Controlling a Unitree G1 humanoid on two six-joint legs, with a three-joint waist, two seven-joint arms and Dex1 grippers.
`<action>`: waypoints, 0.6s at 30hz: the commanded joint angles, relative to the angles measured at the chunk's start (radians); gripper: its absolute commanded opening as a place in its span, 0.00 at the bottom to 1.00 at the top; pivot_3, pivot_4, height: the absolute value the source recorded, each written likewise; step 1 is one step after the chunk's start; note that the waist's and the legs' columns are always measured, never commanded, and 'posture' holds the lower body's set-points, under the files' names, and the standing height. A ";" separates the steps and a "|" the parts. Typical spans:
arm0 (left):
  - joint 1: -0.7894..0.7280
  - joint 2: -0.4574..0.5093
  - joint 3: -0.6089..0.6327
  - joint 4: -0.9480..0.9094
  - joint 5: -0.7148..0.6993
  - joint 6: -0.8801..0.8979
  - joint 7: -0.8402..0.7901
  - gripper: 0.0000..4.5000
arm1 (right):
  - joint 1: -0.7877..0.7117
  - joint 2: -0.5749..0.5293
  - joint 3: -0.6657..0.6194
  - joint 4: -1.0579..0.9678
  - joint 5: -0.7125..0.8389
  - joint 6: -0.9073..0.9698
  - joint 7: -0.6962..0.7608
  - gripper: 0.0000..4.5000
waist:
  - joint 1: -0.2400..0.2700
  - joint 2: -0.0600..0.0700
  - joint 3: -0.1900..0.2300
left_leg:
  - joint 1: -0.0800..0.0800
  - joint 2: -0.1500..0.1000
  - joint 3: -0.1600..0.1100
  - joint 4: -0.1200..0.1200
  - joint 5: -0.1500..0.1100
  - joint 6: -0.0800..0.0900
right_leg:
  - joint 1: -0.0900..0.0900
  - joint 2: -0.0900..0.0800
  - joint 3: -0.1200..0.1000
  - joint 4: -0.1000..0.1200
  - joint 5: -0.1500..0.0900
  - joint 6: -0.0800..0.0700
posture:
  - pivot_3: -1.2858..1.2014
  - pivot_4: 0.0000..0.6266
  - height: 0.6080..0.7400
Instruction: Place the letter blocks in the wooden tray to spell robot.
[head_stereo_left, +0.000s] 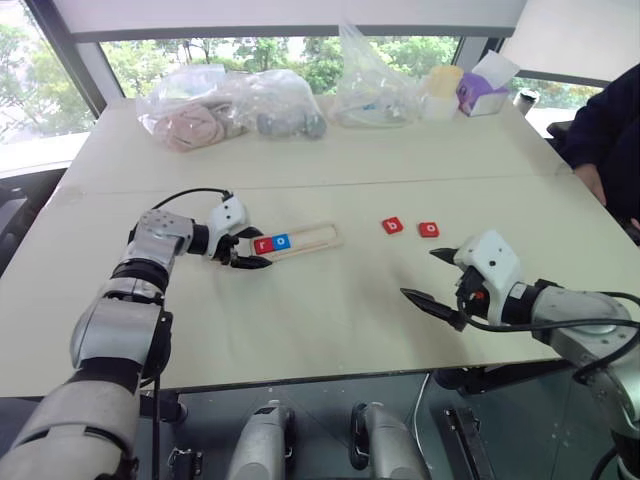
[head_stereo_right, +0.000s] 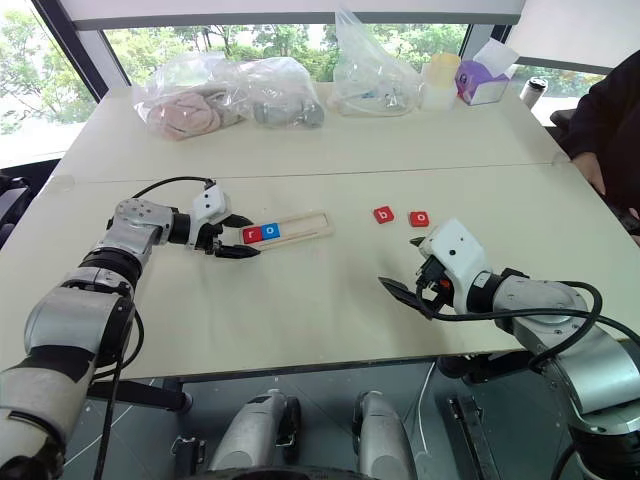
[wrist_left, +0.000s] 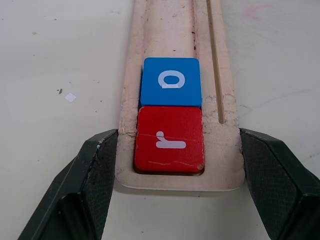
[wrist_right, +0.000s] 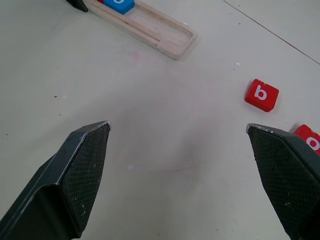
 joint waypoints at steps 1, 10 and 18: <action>0.042 -0.011 -0.033 0.002 0.048 -0.007 -0.002 0.70 | -0.011 -0.013 -0.012 -0.033 0.003 -0.006 -0.004 1.00 | -0.001 0.000 0.000 | 0.002 0.000 0.000 0.000 0.000 0.000 | 0.002 0.000 0.000 -0.001 0.000 0.000 | 0.52 0.24 0.89; 0.061 -0.094 -0.045 -0.068 0.028 -0.021 -0.066 0.70 | -0.041 -0.002 0.024 -0.008 -0.009 -0.020 -0.010 1.00 | 0.016 0.000 -0.001 | 0.004 -0.001 0.000 -0.001 -0.001 0.001 | 0.005 -0.002 0.000 -0.002 0.000 0.000 | 0.52 0.24 0.89; 0.086 -0.152 -0.077 -0.174 0.032 -0.006 -0.095 0.70 | -0.055 0.012 0.054 0.002 -0.016 -0.032 -0.018 1.00 | 0.024 0.000 -0.001 | 0.004 -0.003 0.002 -0.001 -0.002 0.004 | 0.006 -0.004 0.000 -0.004 -0.001 0.000 | 0.52 0.24 0.89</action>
